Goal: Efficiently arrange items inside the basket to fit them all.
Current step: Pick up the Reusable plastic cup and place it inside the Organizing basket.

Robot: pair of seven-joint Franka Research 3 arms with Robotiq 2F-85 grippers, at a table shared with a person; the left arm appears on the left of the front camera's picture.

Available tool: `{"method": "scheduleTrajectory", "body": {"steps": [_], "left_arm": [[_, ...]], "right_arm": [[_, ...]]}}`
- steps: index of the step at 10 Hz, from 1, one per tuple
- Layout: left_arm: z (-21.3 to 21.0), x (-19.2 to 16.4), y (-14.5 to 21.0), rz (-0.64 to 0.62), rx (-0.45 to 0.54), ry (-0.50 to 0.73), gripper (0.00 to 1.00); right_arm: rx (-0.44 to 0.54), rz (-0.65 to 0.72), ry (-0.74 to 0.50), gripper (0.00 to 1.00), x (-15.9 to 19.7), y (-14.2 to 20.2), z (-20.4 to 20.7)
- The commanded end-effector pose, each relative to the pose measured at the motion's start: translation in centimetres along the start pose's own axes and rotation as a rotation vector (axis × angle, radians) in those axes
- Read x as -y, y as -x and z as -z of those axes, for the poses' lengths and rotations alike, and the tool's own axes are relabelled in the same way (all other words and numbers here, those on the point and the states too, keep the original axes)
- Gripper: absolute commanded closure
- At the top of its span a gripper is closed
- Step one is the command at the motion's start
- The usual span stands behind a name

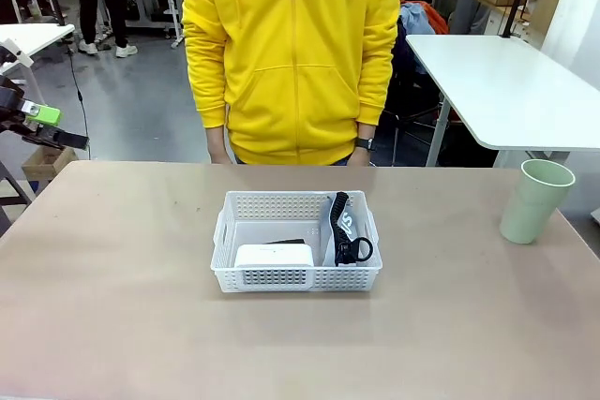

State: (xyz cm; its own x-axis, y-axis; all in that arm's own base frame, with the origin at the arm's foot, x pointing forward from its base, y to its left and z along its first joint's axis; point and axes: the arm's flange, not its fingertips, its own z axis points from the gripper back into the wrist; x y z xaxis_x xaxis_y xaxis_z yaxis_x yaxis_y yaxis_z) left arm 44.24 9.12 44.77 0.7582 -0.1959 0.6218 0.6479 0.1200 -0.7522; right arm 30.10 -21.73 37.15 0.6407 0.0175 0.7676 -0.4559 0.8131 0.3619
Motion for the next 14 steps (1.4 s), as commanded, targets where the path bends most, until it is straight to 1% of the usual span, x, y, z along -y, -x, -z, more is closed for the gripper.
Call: {"method": "scheduleTrajectory", "body": {"steps": [1, 2, 3, 4, 5, 6, 7, 8, 11, 12, 14], "left_arm": [[0.1, 0.2, 0.1, 0.0, -0.006, -0.007, 0.0], [0.1, 0.2, 0.1, 0.0, -0.006, -0.007, 0.0], [0.1, 0.2, 0.1, 0.0, -0.006, -0.007, 0.0], [0.1, 0.2, 0.1, 0.0, -0.006, -0.007, 0.0], [0.1, 0.2, 0.1, 0.0, -0.006, -0.007, 0.0], [0.1, 0.2, 0.1, 0.0, -0.006, -0.007, 0.0], [0.1, 0.2, 0.1, 0.0, -0.006, -0.007, 0.0], [0.1, 0.2, 0.1, 0.0, -0.006, -0.007, 0.0], [0.1, 0.2, 0.1, 0.0, -0.006, -0.007, 0.0], [0.1, 0.2, 0.1, 0.0, -0.006, -0.007, 0.0], [0.1, 0.2, 0.1, 0.0, -0.006, -0.007, 0.0]], "right_arm": [[0.145, -0.245, -0.016, 0.0, 2.2, 3.4, 2.8], [0.138, -0.323, -0.001, 0.0, 2.2, 4.1, 3.3], [0.097, -0.444, 0.076, 0.0, 1.7, 4.8, 4.2], [0.105, -0.539, 0.015, 0.0, 0.9, 5.1, 5.4], [0.078, -0.62, -0.009, 0.0, 1.0, 5.6, 6.6], [0.063, -0.645, -0.005, 0.0, 1.6, 6.0, 7.7], [0.033, -0.67, 0.031, 0.0, 1.8, 6.4, 8.8], [0.024, -0.691, 0.043, 0.0, 1.9, 6.7, 9.9], [0.036, -0.724, 0.058, 0.0, 2.9, 7.2, 12.6], [0.047, -0.718, 0.058, 0.0, 3.2, 7.3, 13.1], [0.021, -0.638, 0.0, 0.0, 4.4, 7.7, 13.7]]}}
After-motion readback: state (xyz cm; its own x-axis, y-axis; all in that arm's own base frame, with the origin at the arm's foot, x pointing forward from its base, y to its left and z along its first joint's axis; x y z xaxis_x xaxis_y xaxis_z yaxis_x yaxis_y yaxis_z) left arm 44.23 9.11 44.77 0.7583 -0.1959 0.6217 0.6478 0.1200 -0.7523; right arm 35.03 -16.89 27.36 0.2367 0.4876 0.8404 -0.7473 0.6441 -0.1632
